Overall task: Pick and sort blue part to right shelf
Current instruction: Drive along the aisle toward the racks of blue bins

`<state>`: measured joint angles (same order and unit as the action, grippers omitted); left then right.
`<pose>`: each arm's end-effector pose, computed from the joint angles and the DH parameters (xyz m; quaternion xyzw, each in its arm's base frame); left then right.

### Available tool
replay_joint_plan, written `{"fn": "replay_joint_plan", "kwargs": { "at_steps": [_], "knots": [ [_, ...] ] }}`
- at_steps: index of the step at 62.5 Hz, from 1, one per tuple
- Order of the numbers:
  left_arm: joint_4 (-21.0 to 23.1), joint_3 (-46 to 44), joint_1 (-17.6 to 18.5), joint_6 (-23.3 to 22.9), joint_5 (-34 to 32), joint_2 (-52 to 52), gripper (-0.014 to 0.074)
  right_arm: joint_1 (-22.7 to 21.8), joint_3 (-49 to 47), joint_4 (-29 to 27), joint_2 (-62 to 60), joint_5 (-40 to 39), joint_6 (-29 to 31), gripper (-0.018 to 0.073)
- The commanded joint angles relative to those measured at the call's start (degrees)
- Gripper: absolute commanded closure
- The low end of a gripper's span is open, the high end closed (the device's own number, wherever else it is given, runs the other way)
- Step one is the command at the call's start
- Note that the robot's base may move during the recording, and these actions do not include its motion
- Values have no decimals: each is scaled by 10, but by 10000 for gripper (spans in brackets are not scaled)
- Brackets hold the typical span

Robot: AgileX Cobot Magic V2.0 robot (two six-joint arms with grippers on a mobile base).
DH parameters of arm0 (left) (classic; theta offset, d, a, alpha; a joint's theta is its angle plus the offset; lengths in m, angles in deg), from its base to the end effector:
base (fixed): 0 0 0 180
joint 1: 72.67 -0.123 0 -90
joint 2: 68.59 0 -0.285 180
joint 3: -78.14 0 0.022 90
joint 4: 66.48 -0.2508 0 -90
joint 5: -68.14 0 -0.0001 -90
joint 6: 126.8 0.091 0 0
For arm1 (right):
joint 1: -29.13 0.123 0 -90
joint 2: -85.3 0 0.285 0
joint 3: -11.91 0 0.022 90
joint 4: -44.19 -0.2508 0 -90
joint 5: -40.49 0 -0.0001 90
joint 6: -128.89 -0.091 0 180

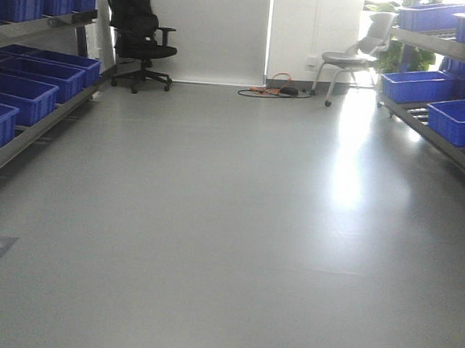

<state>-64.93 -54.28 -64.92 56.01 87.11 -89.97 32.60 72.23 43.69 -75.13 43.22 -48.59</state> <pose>0.0512 -0.0078 0.3407 0.0582 0.6917 -0.0433 0.7185 0.0646 0.0040 0.2957 -0.0318 0.6594 0.0096 0.7511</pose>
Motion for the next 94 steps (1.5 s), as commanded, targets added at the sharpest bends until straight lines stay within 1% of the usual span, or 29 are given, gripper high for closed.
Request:
{"fn": "replay_joint_plan", "kwargs": {
  "at_steps": [1,94],
  "knots": [
    [1,-17,0,0,-52,-9,211,-4,-18,5,5,-51,4,203],
    [1,-17,0,0,-52,-9,211,-4,-18,5,5,-51,4,203]
  ]
}}
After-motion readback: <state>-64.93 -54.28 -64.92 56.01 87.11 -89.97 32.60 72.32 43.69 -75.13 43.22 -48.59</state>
